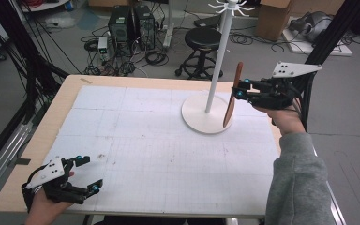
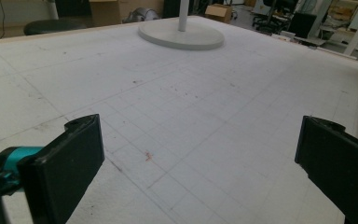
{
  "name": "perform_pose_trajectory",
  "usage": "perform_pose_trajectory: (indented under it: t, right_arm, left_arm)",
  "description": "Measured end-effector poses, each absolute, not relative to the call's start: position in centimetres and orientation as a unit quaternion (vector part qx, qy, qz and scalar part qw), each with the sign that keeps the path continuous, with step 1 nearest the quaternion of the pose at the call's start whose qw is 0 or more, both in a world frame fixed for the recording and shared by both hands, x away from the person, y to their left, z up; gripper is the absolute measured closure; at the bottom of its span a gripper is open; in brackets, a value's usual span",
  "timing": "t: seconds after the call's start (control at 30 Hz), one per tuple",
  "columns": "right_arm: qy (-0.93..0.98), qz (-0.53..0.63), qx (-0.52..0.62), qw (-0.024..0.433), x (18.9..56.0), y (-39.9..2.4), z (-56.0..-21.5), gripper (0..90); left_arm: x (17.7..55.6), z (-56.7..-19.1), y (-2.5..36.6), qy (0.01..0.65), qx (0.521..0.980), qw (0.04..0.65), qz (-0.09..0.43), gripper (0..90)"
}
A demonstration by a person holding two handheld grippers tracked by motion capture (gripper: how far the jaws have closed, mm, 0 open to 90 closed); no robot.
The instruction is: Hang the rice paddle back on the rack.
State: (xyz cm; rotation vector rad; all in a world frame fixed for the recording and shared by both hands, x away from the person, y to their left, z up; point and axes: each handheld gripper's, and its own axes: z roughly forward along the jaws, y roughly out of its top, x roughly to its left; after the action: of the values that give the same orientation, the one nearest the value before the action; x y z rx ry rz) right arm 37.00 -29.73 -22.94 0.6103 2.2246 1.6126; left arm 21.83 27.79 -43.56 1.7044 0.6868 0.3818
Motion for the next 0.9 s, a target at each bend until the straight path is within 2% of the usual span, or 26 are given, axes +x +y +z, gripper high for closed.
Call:
perform_pose_trajectory:
  t: [0.9]
  right_arm:
    - [0.766, 0.564, 0.237, 0.201, 40.5, -31.3, -16.6, 64.5]
  left_arm:
    - [21.1, -43.3, 29.4, 0.316, 0.708, 0.608, 0.171, 1.8]
